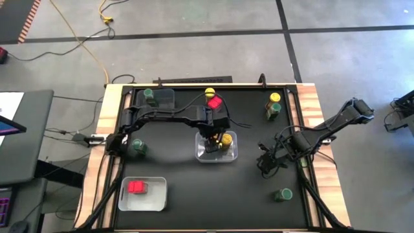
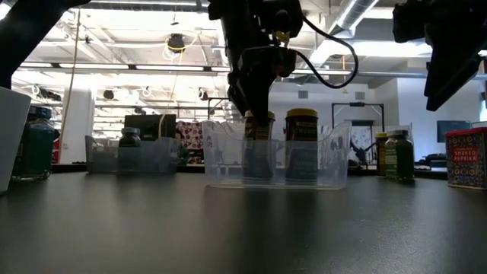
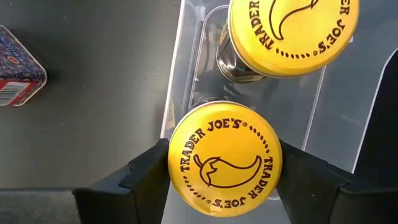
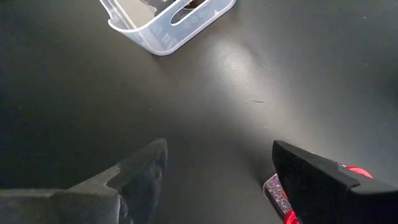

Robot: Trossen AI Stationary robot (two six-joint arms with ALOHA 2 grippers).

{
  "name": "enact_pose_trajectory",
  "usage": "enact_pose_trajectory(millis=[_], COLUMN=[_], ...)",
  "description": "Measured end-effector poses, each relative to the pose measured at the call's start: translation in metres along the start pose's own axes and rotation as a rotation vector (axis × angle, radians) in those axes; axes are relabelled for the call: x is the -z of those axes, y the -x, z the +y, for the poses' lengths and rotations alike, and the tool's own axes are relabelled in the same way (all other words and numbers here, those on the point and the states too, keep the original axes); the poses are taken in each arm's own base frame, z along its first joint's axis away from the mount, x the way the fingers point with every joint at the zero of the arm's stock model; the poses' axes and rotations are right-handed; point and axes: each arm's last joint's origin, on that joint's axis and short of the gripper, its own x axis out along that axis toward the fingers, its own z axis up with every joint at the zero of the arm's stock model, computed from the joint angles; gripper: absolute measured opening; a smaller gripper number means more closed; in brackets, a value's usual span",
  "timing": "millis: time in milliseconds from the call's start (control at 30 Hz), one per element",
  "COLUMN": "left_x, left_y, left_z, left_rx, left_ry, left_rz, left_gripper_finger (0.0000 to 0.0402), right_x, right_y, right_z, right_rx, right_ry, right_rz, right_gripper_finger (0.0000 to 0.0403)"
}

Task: Sort spices by type
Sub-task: Put the yellow seasoning bottle into the transparent bin

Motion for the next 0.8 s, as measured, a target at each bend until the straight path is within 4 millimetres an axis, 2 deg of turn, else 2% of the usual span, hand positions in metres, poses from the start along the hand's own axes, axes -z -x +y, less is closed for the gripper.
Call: enact_pose_trajectory(millis=[800], left_x=[0.0029], left_y=[0.0002], left_z=[-0.004], left_rx=[0.055], left_ry=[0.041], left_rz=[0.032], left_gripper_finger=[0.0251], right_x=[-0.0001], right_y=[0.0], right_z=[0.0], right_rx=[0.0], right_ry=[0.023], right_rz=[0.0], right_gripper_finger=[0.0317])
